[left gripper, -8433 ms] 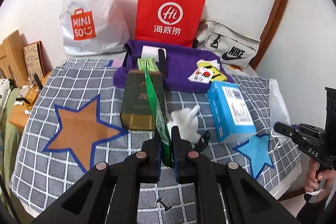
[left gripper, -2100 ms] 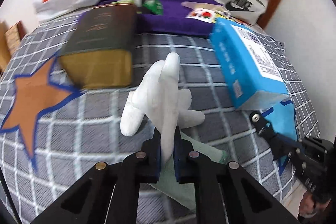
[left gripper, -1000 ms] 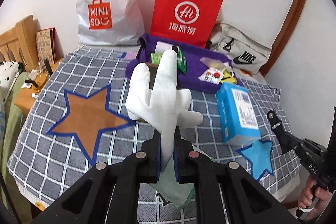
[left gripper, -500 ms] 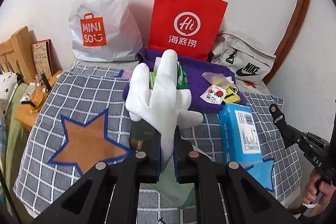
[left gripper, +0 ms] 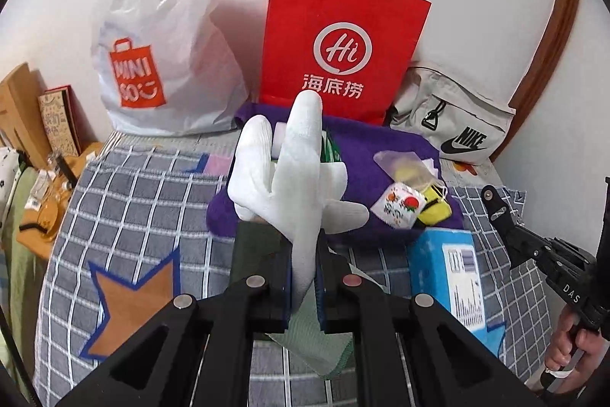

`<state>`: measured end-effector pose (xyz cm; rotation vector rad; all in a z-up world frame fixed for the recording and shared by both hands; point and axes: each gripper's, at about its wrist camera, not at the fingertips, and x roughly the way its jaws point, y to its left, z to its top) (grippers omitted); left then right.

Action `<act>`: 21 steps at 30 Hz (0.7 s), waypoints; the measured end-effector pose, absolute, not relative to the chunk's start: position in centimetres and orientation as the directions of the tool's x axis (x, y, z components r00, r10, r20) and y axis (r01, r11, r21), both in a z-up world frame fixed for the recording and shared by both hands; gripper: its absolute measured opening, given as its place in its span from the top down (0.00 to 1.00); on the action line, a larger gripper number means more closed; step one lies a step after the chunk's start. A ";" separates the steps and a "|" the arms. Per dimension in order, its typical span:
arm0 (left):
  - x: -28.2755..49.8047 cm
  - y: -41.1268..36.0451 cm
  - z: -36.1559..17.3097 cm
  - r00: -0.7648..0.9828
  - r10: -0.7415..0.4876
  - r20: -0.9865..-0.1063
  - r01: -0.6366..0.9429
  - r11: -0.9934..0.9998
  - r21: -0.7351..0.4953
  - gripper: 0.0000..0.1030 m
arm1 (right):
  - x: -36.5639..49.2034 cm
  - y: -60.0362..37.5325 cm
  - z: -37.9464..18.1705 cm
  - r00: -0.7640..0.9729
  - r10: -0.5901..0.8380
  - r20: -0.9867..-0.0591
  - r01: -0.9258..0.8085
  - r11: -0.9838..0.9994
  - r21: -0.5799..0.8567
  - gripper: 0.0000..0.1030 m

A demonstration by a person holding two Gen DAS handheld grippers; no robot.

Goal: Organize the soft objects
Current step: 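Carry the glove in the left gripper over the purple towel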

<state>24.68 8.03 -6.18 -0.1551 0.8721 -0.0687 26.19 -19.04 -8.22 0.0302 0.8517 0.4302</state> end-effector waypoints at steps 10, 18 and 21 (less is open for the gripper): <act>30.4 6.9 -7.0 0.619 -0.117 -0.776 0.016 0.991 -0.137 0.91 | 32.5 -18.0 -9.3 0.562 0.371 -0.739 -0.356 0.915 0.188 0.97; 35.1 6.6 -8.6 0.594 -0.121 -0.795 0.017 0.990 -0.139 0.91 | 37.7 -17.4 -10.6 0.544 0.358 -0.759 -0.354 0.918 0.179 0.97; 36.8 6.5 -9.5 0.579 -0.119 -0.806 0.011 0.990 -0.139 0.91 | 39.5 -17.4 -11.5 0.528 0.354 -0.772 -0.342 0.921 0.189 0.97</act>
